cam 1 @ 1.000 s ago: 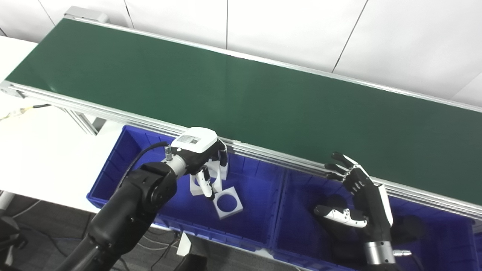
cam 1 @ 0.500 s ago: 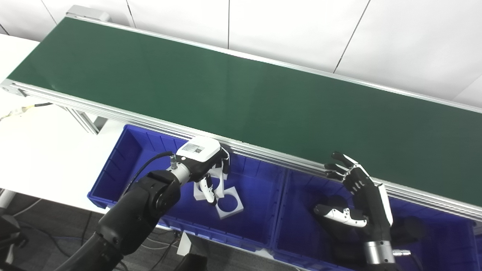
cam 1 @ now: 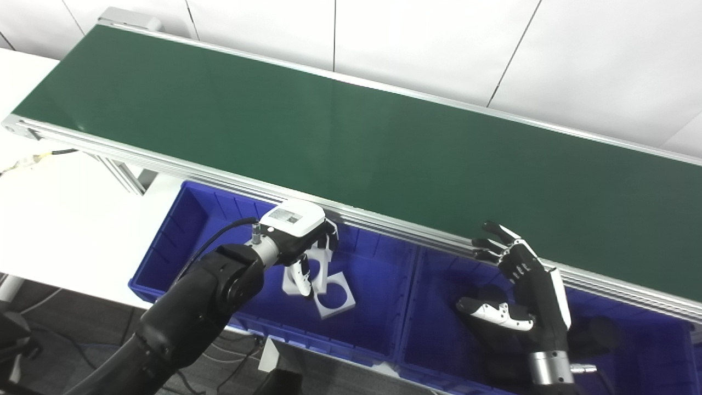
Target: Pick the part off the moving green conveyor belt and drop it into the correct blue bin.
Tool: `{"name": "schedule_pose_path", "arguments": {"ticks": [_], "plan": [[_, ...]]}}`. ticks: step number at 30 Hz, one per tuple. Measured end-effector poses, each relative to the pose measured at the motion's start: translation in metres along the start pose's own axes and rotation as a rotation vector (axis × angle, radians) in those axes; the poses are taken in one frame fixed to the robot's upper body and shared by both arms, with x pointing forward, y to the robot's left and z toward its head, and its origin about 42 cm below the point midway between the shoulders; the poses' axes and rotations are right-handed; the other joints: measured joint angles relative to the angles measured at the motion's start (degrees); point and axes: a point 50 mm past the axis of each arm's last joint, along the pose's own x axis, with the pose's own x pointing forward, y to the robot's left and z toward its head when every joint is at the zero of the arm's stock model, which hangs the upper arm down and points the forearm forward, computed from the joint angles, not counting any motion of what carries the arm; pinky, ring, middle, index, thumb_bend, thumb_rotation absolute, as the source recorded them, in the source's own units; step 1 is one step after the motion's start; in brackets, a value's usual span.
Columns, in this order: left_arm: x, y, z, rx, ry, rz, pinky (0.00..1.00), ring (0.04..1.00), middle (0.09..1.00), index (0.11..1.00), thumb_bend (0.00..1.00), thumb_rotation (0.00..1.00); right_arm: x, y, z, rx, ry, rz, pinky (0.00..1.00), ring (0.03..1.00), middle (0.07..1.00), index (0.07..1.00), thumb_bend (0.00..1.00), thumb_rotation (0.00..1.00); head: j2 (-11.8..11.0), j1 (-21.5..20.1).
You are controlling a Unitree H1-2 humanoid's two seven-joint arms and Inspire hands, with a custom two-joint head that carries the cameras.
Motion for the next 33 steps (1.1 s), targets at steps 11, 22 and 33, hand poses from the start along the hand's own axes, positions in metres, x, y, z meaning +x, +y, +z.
{"name": "schedule_pose_path", "arguments": {"ticks": [11, 22, 33], "plan": [[-0.002, 0.003, 0.004, 0.003, -0.008, -0.013, 0.41, 0.527, 0.614, 0.625, 1.0, 0.11, 0.0, 0.0, -0.001, -0.002, 0.003, 0.001, 0.66, 0.741, 0.852, 0.769, 0.99, 0.25, -0.4, -0.1], [-0.028, 0.033, 0.021, -0.067, -0.085, 0.064, 0.45, 0.55, 0.607, 0.602, 1.0, 0.12, -0.001, 0.002, -0.005, 0.003, 0.018, 0.001, 0.66, 0.745, 0.852, 0.766, 0.98, 0.24, -1.1, -1.3], [-0.074, 0.052, 0.05, -0.539, -0.261, 0.18, 0.5, 0.574, 0.617, 0.633, 1.0, 0.17, -0.002, 0.004, -0.007, -0.009, 0.03, 0.006, 0.66, 0.744, 0.851, 0.768, 0.98, 0.25, -2.0, -2.4]]}}
